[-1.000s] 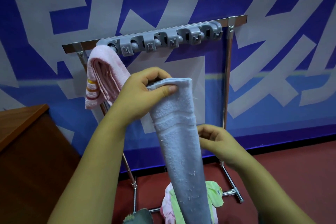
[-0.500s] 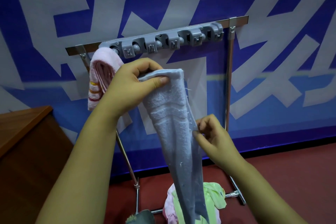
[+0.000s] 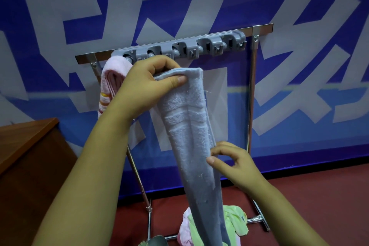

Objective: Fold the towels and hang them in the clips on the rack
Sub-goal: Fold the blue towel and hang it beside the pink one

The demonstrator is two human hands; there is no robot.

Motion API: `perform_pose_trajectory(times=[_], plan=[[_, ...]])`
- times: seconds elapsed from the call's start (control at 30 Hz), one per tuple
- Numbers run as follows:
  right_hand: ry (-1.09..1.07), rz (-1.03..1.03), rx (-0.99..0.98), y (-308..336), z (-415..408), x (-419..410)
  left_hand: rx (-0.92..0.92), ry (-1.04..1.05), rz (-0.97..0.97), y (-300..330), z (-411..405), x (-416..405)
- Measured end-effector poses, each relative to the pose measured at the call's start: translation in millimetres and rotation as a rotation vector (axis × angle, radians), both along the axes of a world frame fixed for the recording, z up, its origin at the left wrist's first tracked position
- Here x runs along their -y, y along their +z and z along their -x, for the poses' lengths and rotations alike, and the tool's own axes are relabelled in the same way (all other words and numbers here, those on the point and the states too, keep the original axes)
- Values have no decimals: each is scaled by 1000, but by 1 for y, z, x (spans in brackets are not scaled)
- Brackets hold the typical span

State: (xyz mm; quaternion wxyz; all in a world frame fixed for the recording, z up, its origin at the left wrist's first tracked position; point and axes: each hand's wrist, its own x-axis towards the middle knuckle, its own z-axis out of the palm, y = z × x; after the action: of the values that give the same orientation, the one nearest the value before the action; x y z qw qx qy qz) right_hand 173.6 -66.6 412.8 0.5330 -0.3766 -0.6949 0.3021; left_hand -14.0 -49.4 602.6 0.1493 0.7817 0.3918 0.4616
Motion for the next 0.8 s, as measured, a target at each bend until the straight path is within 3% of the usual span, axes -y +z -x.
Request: perform_pose_trajectory(times=[0.13,0.4,0.53,0.67,0.8], plan=[[-28,-49,20,-4,3,-3,12,9,13,0,1,-1],[-61,84,-120,2,5,1,52,58,22,3,7,-1],[-21,27,-150,5,5,3,80,63,18,5,8,-1],[21,-54,-67,7,0,4,79,55,18,6,7,-1],[115,84,18,12,-3,6,87,37,10,7,4,-1]])
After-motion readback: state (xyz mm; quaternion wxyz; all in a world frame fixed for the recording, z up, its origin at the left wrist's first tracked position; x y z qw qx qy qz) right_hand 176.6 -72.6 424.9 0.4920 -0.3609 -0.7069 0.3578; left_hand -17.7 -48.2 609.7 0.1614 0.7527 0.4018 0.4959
